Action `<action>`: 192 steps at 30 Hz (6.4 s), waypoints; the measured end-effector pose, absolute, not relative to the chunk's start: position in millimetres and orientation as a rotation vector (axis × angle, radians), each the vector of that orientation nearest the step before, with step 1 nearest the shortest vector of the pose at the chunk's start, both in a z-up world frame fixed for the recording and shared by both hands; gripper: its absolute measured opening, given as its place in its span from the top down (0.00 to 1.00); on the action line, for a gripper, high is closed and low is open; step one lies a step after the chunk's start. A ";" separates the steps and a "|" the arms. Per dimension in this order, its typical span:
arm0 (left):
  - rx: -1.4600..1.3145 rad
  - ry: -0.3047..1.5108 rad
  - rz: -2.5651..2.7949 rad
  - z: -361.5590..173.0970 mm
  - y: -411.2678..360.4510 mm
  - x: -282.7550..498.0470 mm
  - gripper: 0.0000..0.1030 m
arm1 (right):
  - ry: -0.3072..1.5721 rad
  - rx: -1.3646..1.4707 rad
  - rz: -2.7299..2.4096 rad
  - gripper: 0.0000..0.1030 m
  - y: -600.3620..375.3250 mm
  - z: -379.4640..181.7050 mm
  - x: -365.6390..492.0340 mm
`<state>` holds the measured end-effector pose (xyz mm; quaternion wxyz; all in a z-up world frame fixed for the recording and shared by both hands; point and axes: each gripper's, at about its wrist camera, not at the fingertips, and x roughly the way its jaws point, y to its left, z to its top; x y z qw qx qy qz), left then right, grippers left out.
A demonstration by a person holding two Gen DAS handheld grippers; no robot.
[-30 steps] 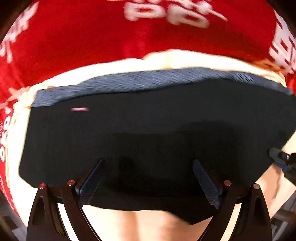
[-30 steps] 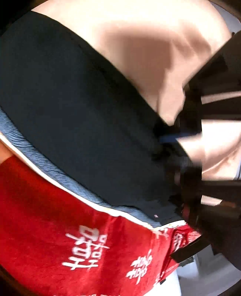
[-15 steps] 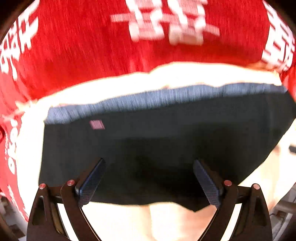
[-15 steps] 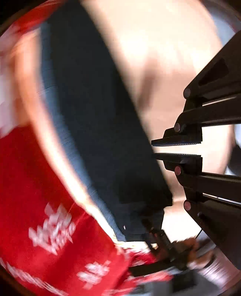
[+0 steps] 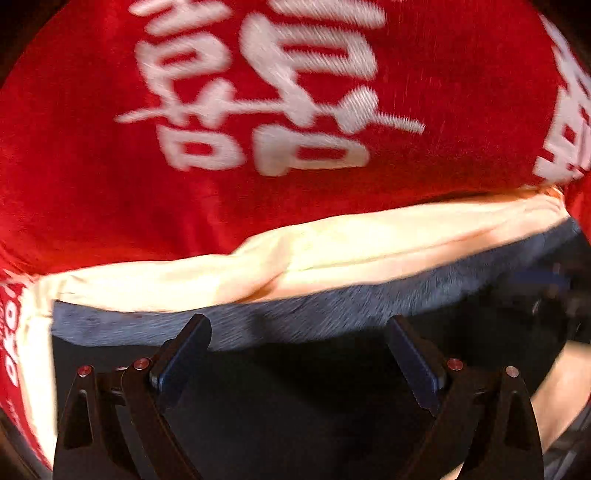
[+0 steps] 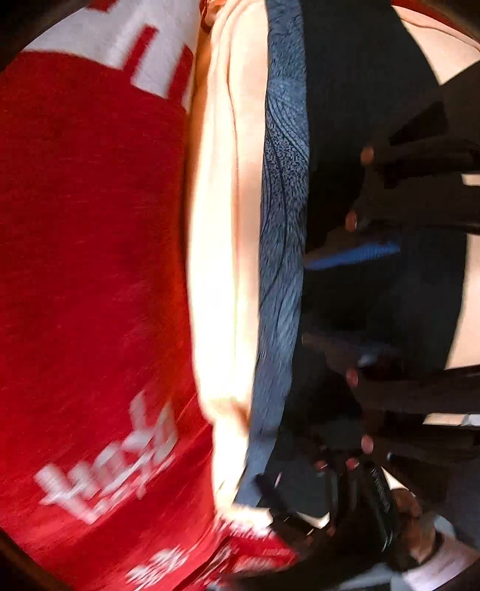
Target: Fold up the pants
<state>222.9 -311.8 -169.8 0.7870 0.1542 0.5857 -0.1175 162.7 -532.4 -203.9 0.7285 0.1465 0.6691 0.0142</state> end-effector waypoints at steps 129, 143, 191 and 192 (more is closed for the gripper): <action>0.437 1.293 -0.120 -240.2 -511.4 140.1 0.01 | 0.845 1.113 -0.361 0.43 -801.8 -200.9 -82.9; 0.275 1.362 -0.203 -213.4 -519.3 134.1 0.32 | 0.952 0.874 -0.422 0.86 -795.8 -164.5 -41.7; 0.042 1.363 -0.072 -187.6 -221.9 144.6 0.20 | 1.192 -0.235 -0.001 0.45 -401.3 -171.1 46.6; 0.040 1.362 -0.083 -187.9 -227.5 145.0 0.20 | 1.178 -0.216 0.011 0.45 -405.1 -159.4 37.6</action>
